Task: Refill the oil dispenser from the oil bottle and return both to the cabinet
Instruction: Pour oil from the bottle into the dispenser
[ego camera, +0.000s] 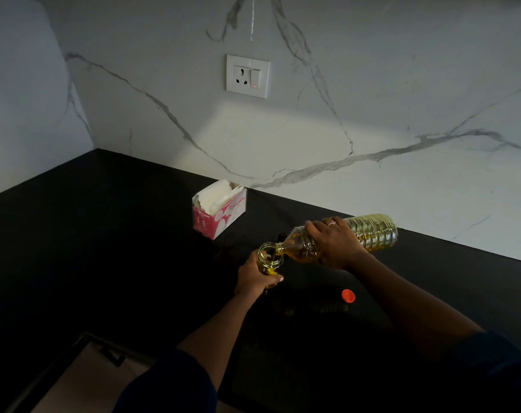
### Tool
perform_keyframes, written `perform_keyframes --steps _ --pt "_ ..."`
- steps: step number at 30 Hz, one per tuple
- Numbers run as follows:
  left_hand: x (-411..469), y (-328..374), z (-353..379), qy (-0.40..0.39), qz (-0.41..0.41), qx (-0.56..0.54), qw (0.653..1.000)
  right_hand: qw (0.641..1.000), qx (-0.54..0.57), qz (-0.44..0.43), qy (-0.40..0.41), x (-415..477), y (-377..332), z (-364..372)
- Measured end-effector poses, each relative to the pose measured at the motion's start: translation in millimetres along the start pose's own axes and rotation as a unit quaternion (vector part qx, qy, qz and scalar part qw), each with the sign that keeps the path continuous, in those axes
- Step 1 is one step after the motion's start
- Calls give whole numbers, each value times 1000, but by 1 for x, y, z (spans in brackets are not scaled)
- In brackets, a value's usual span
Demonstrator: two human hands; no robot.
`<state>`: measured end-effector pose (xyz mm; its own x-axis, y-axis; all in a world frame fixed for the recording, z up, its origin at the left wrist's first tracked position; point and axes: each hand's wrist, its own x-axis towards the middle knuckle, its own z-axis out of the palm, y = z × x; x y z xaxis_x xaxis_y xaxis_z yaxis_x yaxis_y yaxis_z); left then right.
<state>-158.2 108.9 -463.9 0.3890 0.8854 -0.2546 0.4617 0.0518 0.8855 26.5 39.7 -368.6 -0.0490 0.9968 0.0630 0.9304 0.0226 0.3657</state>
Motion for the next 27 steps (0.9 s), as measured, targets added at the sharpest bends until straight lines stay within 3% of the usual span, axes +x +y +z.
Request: perform_keyframes --steps 27 --pt "-4 5 -2 -3 -9 9 1000 1000 2 4 -15 1 -1 -3"
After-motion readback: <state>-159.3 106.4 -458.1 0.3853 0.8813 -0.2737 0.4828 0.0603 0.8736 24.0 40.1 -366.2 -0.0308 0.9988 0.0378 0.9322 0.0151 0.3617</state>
